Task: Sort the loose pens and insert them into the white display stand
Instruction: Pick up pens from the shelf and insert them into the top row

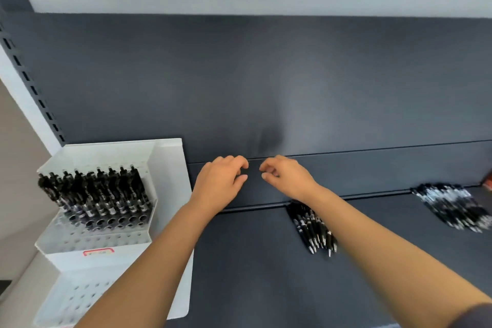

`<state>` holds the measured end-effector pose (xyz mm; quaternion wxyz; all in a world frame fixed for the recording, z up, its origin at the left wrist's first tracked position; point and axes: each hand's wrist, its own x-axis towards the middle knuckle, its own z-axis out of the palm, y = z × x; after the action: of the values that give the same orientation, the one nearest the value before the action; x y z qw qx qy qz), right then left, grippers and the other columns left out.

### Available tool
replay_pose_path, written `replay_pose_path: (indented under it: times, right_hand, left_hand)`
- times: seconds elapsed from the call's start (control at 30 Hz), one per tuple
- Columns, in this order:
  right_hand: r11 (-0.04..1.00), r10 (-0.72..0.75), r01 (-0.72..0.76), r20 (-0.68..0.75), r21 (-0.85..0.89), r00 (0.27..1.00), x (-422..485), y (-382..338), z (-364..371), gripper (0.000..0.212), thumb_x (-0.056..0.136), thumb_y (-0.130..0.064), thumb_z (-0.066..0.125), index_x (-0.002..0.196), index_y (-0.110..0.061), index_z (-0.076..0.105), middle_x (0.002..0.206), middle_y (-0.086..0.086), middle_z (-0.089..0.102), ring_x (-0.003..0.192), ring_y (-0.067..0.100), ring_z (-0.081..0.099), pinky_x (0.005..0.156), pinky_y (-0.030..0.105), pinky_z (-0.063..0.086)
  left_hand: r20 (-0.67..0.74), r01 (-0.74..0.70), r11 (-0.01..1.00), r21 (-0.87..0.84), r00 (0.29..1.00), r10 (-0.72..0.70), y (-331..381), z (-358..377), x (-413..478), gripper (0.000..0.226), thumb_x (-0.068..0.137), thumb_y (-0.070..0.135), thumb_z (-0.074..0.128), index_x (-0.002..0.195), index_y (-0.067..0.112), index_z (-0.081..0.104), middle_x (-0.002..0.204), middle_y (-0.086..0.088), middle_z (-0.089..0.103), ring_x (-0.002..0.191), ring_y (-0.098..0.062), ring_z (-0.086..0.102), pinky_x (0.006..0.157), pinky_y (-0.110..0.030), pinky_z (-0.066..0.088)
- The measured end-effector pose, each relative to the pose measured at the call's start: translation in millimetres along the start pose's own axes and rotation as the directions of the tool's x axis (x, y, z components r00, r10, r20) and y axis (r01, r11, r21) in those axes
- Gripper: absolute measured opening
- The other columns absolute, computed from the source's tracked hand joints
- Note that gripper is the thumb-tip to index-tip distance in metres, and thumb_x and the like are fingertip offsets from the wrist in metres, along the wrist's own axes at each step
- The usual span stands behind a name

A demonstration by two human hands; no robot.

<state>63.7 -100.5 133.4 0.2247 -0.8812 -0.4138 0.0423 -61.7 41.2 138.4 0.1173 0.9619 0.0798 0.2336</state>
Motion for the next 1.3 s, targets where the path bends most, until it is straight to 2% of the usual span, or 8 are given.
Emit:
replay_pose_path:
  times: [0.1,0.2,0.33,0.57,0.73,0.93,1.17,1.3]
  right_hand:
    - [0.995,0.097,-0.091,0.139,-0.05,0.985,-8.9,47.0,-1.4,0.024,0.093,-0.03,0.053,0.115,-0.023,0.06,0.109,-0.002,0.06,0.094,0.014,0.056,0.087,0.034,0.048]
    - [0.983,0.18,-0.165,0.257,-0.08,0.949,-16.4,85.5,2.2,0.027,0.093,-0.03,0.053,0.118,-0.021,0.06,0.111,-0.002,0.063,0.104,0.019,0.057,0.085,0.03,0.045]
    - [0.975,0.217,-0.187,0.344,-0.119,0.914,-20.2,120.3,16.9,0.022,0.092,-0.026,0.052,0.11,-0.019,0.064,0.113,0.004,0.065,0.105,0.026,0.059,0.089,0.036,0.048]
    - [0.946,0.274,-0.208,0.266,-0.249,0.924,-4.8,141.2,55.6,0.026,0.091,-0.031,0.054,0.112,-0.019,0.063,0.12,0.006,0.058,0.113,0.03,0.054,0.089,0.037,0.045]
    - [0.91,0.316,-0.225,0.231,-0.349,0.92,7.6,137.8,79.7,0.042,0.088,-0.038,0.058,0.124,-0.017,0.054,0.129,0.005,0.047,0.121,0.029,0.045,0.095,0.04,0.036]
    - [0.905,0.36,-0.283,0.216,-0.317,0.908,16.4,137.4,91.0,0.048,0.083,-0.045,0.058,0.121,-0.016,0.056,0.125,0.005,0.046,0.118,0.029,0.044,0.093,0.042,0.034]
    - [0.896,0.407,-0.34,0.221,-0.285,0.886,20.6,144.5,87.2,0.038,0.083,-0.047,0.053,0.105,-0.019,0.065,0.121,0.004,0.048,0.115,0.029,0.046,0.09,0.042,0.034]
    - [0.891,0.431,-0.363,0.262,-0.271,0.863,22.1,150.0,84.8,0.04,0.082,-0.048,0.055,0.109,-0.019,0.064,0.125,0.004,0.046,0.118,0.029,0.045,0.092,0.042,0.034]
  left_hand:
    - [0.074,-0.003,1.0,-0.01,0.997,0.004,17.9,28.9,6.2,0.019,0.094,0.029,0.049,0.112,0.024,0.053,0.094,0.008,0.058,0.091,-0.015,0.05,0.082,-0.029,0.039]
    - [0.166,0.002,1.0,0.012,0.986,-0.004,35.6,59.8,11.4,0.02,0.095,0.031,0.047,0.114,0.025,0.051,0.097,0.008,0.057,0.093,-0.015,0.05,0.082,-0.029,0.038]
    - [0.258,0.033,0.999,0.032,0.965,-0.04,55.1,96.0,17.5,0.023,0.094,0.031,0.046,0.115,0.025,0.051,0.102,0.007,0.059,0.098,-0.016,0.051,0.079,-0.028,0.035]
    - [0.405,0.114,0.987,0.111,0.902,-0.149,67.8,138.5,15.2,0.026,0.094,0.033,0.046,0.118,0.024,0.052,0.111,0.004,0.059,0.106,-0.019,0.052,0.086,-0.033,0.038]
    - [0.46,0.188,0.973,0.137,0.858,-0.23,65.3,154.1,13.7,0.025,0.093,0.033,0.049,0.115,0.023,0.054,0.113,0.003,0.059,0.107,-0.019,0.052,0.087,-0.032,0.04]
    - [0.547,0.274,0.95,0.148,0.778,-0.309,64.6,175.5,16.0,0.032,0.091,0.033,0.05,0.121,0.022,0.049,0.119,-0.002,0.057,0.113,-0.023,0.051,0.089,-0.034,0.042]
    - [0.611,0.44,0.897,0.04,0.699,-0.371,70.2,206.5,20.7,0.044,0.092,0.03,0.048,0.134,0.026,0.036,0.124,-0.008,0.047,0.116,-0.028,0.049,0.091,-0.042,0.046]
    - [0.599,0.467,0.883,0.044,0.696,-0.397,69.7,214.3,22.8,0.029,0.095,0.03,0.042,0.123,0.022,0.045,0.116,-0.01,0.047,0.111,-0.031,0.05,0.088,-0.042,0.047]
